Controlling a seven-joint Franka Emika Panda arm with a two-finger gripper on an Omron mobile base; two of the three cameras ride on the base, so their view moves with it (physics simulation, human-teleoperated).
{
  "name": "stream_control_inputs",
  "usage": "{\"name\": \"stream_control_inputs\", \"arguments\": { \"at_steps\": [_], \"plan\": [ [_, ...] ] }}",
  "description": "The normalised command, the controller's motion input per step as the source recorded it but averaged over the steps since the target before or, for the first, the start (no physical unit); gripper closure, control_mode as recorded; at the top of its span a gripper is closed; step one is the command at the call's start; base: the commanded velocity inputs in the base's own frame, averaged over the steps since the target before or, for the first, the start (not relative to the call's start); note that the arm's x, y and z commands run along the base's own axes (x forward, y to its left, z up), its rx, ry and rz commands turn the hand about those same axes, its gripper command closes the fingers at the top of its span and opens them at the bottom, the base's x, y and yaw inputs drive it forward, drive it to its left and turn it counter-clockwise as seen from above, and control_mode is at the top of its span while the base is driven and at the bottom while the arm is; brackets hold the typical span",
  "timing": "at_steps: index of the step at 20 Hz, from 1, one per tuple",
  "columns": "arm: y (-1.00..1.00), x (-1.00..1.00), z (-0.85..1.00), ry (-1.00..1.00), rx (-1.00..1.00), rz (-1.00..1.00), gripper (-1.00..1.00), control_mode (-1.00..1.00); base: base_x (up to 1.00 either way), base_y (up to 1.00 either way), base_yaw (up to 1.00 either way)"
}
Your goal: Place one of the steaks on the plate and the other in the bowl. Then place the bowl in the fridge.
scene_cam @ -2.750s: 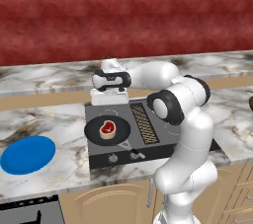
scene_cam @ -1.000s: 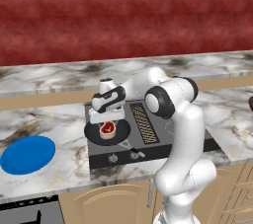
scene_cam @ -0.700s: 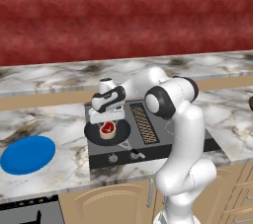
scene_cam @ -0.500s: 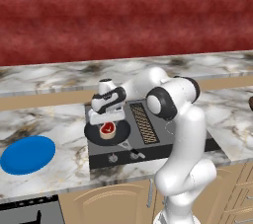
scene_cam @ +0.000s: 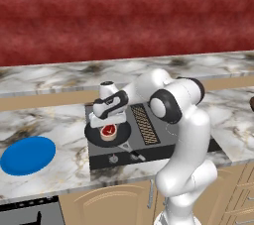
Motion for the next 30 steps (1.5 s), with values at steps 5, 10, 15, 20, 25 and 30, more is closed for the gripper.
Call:
{"name": "stream_control_inputs", "arguments": {
  "at_steps": [5, 10, 15, 20, 25, 30],
  "plan": [
    [0.0, -0.02, 0.0, -0.06, 0.01, 0.0, 1.0, -1.0, 0.0, 0.0, 0.0],
    [0.0, -0.12, 0.17, -0.05, 0.0, 0.0, 1.0, -1.0, 0.0, 0.0, 0.0],
    [-0.01, -0.07, 0.69, 0.08, 0.02, -0.09, 1.0, -1.0, 0.0, 0.0, 0.0],
    [-0.22, -0.21, 0.97, 0.19, 0.03, -0.1, 1.0, -1.0, 0.0, 0.0, 0.0],
    [-0.54, -0.65, 0.68, 0.05, 0.0, -0.03, 1.0, -1.0, 0.0, 0.0, 0.0],
    [-0.76, -0.91, 0.57, 0.0, -0.02, 0.0, 1.0, -1.0, 0.0, 0.0, 0.0]
  ]
}}
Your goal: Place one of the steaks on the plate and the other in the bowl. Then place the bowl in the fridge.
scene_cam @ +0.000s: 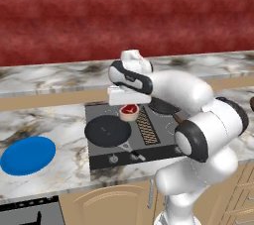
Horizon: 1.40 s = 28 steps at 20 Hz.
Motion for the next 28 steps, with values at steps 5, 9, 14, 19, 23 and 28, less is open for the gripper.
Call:
{"name": "stream_control_inputs", "arguments": {
  "at_steps": [5, 9, 14, 19, 23, 28],
  "plan": [
    [-0.64, -0.99, 0.14, -0.07, 0.0, -0.03, 1.0, -1.0, 0.0, 0.0, 0.0],
    [-0.18, -0.84, 0.01, -0.12, 0.0, -0.02, 1.0, -1.0, 0.0, 0.0, 0.0],
    [0.0, -0.26, 0.14, -0.14, -0.02, -0.03, 1.0, -1.0, 0.0, 0.0, 0.0],
    [0.0, 0.12, 0.09, 0.04, -0.03, -0.04, 1.0, -1.0, 0.0, 0.0, 0.0],
    [0.0, 0.0, 0.0, 0.0, 0.0, 0.0, 1.0, -1.0, 0.0, 0.0, 0.0],
    [0.18, -0.05, -0.01, 0.0, 0.0, -0.01, 1.0, 1.0, -0.04, 0.12, 0.0]
  ]
}}
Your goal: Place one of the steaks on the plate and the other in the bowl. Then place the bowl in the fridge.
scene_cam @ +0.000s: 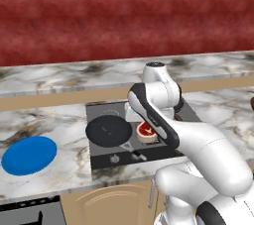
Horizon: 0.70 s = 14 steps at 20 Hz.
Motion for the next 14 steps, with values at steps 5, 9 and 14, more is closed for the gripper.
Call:
{"name": "stream_control_inputs", "arguments": {
  "at_steps": [5, 9, 14],
  "plan": [
    [0.0, 0.0, 0.0, 0.0, 0.0, 0.0, 1.0, 1.0, -0.22, 0.92, -0.05],
    [0.0, 0.0, 0.0, 0.0, 0.0, 0.0, 1.0, 1.0, -0.21, 1.0, -0.07],
    [0.0, 0.0, 0.0, 0.0, 0.0, 0.0, 1.0, 1.0, -0.15, 0.98, -0.07]
  ]
}}
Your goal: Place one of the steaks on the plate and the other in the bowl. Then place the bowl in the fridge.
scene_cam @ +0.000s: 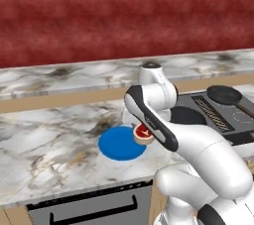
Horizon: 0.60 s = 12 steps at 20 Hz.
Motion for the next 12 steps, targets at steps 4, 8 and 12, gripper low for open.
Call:
{"name": "stream_control_inputs", "arguments": {
  "at_steps": [4, 8, 12],
  "plan": [
    [0.09, -0.01, 0.0, 0.0, 0.0, 0.0, 1.0, -1.0, -0.03, 0.37, -0.03],
    [0.0, 0.16, 0.0, 0.0, 0.0, 0.01, 1.0, -1.0, 0.0, 0.0, 0.0],
    [0.0, 0.85, -0.01, 0.0, -0.01, 0.04, 1.0, -1.0, 0.0, 0.0, 0.0]
  ]
}}
